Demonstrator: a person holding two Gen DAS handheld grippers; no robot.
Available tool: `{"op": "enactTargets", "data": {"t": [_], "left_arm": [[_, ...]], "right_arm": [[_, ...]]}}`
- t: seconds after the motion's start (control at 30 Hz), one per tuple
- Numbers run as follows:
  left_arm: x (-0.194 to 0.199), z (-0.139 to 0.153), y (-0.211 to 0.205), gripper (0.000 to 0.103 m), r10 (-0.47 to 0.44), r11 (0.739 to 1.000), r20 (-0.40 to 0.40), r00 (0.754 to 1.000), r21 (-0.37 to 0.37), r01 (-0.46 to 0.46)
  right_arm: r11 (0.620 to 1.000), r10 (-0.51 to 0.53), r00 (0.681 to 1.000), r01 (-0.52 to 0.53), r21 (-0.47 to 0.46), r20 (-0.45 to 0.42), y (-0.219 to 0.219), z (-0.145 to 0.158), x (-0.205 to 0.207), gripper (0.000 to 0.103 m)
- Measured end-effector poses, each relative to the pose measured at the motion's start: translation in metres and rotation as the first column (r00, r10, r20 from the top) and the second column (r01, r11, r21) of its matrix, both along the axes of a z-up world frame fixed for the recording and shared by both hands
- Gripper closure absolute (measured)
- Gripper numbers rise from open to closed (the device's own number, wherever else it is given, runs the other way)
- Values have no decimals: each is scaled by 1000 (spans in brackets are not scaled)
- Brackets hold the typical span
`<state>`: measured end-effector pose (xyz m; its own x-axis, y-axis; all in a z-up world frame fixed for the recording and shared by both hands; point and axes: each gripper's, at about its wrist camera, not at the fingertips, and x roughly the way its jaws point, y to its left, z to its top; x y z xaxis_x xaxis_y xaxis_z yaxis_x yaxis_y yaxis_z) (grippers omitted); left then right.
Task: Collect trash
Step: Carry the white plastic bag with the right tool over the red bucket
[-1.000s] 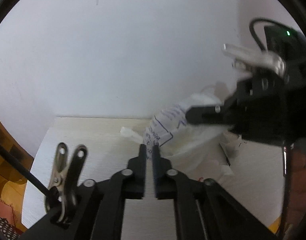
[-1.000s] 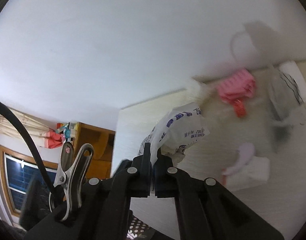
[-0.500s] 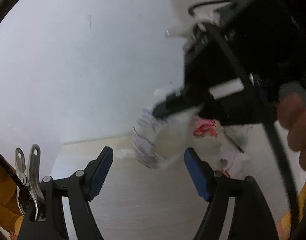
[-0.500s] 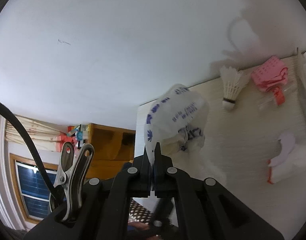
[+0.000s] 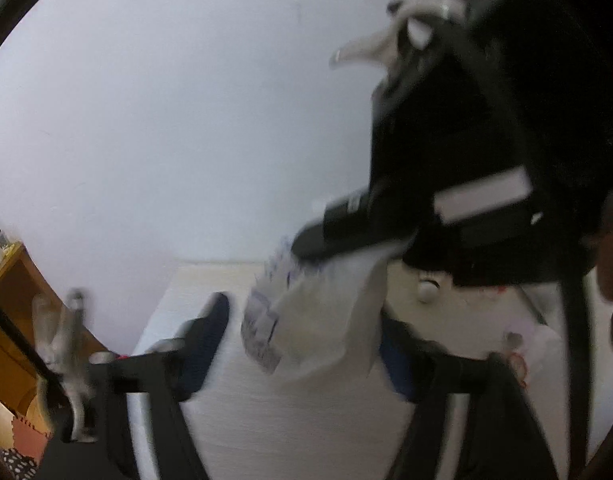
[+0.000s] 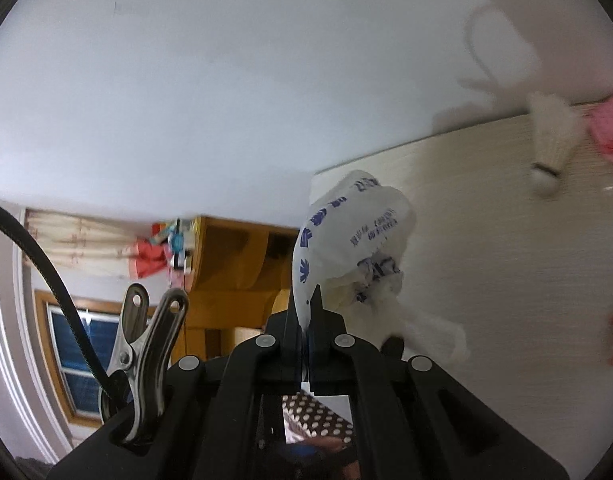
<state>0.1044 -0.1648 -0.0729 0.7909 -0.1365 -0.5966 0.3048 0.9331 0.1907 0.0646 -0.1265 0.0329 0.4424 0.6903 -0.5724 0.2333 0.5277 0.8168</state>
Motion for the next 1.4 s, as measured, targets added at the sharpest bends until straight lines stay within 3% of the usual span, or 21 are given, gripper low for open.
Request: {"op": "enactTargets", "data": {"t": [0.03, 0.23, 0.43, 0.63, 0.73, 0.87, 0.97, 1.07, 1.1, 1.23, 1.37, 1.4], "left_arm": [[2, 0, 1, 93, 9, 1000, 4, 1000, 20, -9], [14, 6, 24, 98, 46, 998, -2, 999, 39, -46], [40, -1, 81, 99, 90, 996, -62, 994, 30, -88], [71, -24, 174, 99, 204, 977, -90, 975, 73, -198], [97, -49, 225, 99, 269, 963, -178, 946, 33, -268], [114, -93, 283, 99, 346, 924, -285, 894, -63, -378], [117, -132, 317, 99, 404, 874, -373, 836, -114, -473], [119, -161, 354, 99, 439, 846, -410, 799, -110, -521], [121, -166, 382, 99, 449, 843, -414, 792, -98, -529], [128, -201, 405, 99, 465, 840, -421, 779, -70, -539], [133, -224, 427, 99, 477, 805, -462, 747, -112, -583], [135, -229, 431, 99, 475, 800, -474, 742, -120, -588]], "right_arm": [[1000, 16, 1000, -16, -2, -1, 6, -1, 3, 101], [997, 76, 997, -76, 15, 6, 40, 0, 20, 101], [991, 129, 992, -129, -30, 14, 100, 2, 40, 101], [983, 178, 984, -178, 41, 1, 194, -32, 82, 101], [971, 233, 972, -232, 56, -23, 251, -59, 110, 101], [928, 355, 932, -361, -87, -77, 320, -89, 143, 101], [859, 463, 876, -481, -175, -135, 368, -119, 163, 101], [794, 552, 818, -574, -197, -159, 404, -151, 175, 101], [776, 579, 799, -601, -193, -160, 416, -164, 181, 101], [712, 667, 733, -680, -178, -135, 447, -222, 194, 101], [674, 697, 698, -716, -180, -165, 466, -268, 212, 100], [649, 714, 680, -732, -209, -167, 471, -275, 215, 100]]}}
